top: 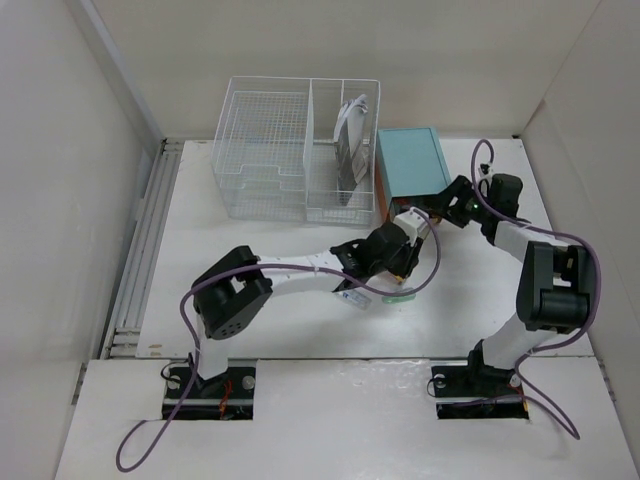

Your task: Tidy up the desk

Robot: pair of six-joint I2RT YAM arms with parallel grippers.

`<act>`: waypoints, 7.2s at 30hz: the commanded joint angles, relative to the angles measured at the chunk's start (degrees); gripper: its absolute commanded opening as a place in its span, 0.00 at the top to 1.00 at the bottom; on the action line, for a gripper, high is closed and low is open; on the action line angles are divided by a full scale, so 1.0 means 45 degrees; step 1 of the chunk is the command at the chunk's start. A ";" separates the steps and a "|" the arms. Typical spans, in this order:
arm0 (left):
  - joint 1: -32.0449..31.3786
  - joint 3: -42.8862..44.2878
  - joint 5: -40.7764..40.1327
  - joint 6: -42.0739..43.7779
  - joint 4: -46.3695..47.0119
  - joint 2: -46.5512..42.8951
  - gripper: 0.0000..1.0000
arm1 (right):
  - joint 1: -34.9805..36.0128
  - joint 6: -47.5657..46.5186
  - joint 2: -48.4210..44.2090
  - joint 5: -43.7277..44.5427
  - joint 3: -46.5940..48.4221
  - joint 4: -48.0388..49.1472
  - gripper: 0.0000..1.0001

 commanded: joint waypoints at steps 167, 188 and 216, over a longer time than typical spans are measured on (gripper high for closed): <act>-0.3679 -0.7970 -0.7523 -0.9230 -0.4365 -0.9945 0.46 | 0.2337 -1.1879 -0.2139 0.3906 0.5380 -0.9905 0.82; -0.3679 -0.7969 -0.7523 -0.8859 -0.4247 -1.0061 0.45 | 0.2805 -1.2504 -0.1905 0.4296 0.5243 -1.1313 0.84; -0.3679 -0.8085 -0.7523 -0.8742 -0.3993 -0.9944 0.42 | 0.1848 -2.2561 -0.5069 0.2460 0.3114 -1.2349 0.67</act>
